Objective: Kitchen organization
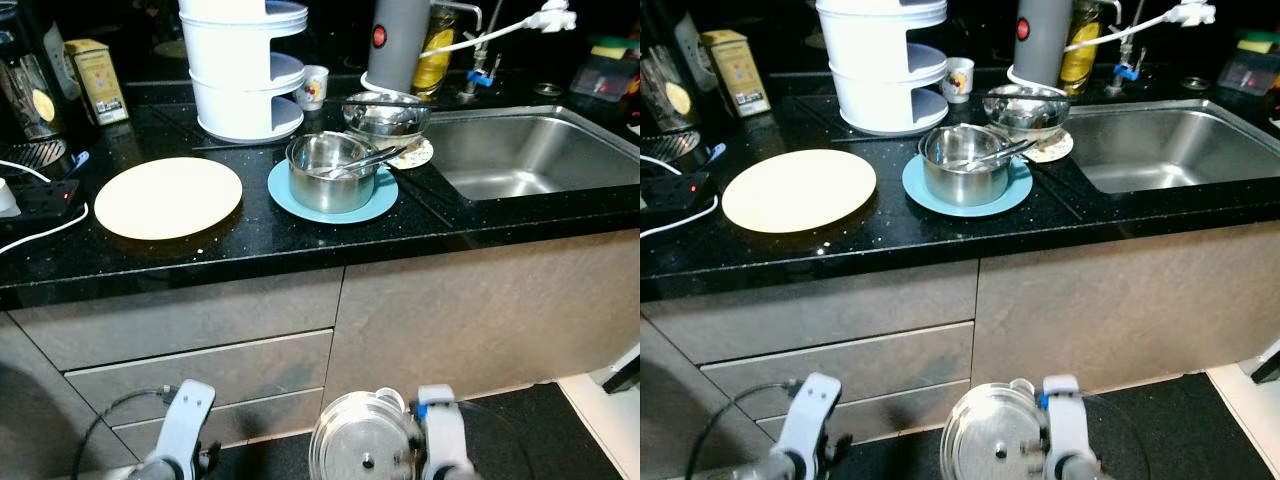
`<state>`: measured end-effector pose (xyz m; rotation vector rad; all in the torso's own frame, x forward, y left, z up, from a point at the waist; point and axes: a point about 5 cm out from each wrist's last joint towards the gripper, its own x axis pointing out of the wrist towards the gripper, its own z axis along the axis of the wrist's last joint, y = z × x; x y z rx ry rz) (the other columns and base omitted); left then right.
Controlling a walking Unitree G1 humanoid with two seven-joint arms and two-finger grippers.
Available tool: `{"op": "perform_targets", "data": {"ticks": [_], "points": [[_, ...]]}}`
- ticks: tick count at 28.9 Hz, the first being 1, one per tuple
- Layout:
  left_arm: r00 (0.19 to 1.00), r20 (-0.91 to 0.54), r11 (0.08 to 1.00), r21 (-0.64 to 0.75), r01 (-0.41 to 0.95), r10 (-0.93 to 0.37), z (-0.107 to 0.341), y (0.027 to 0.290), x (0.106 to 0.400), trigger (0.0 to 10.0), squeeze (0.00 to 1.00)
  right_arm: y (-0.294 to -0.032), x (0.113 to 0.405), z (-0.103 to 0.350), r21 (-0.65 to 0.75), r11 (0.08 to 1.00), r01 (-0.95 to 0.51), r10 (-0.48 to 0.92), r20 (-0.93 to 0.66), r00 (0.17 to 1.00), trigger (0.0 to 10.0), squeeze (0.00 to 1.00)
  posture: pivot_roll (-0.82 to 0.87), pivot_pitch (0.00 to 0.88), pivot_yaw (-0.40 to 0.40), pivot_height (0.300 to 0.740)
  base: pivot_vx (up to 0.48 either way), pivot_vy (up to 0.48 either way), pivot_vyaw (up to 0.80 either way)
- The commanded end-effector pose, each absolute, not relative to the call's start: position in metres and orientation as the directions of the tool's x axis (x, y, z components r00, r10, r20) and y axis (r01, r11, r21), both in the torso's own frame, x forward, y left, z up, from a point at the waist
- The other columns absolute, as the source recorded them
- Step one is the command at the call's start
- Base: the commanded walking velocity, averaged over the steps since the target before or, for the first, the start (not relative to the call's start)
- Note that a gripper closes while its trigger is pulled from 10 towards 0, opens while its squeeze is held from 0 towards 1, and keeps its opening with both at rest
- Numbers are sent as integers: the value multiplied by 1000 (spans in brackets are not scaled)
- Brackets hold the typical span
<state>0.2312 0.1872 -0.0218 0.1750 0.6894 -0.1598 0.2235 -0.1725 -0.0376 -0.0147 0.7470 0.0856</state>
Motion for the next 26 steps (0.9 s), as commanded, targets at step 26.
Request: {"op": "perform_targets", "data": {"ticks": [26], "points": [[832, -552, 958, 204, 200, -56, -31, 181, 223, 10000, 0, -154, 188, -68, 37, 995, -97, 96, -690, 718, 10000, 0, 1, 293, -5, 740, 0, 0, 0]]}}
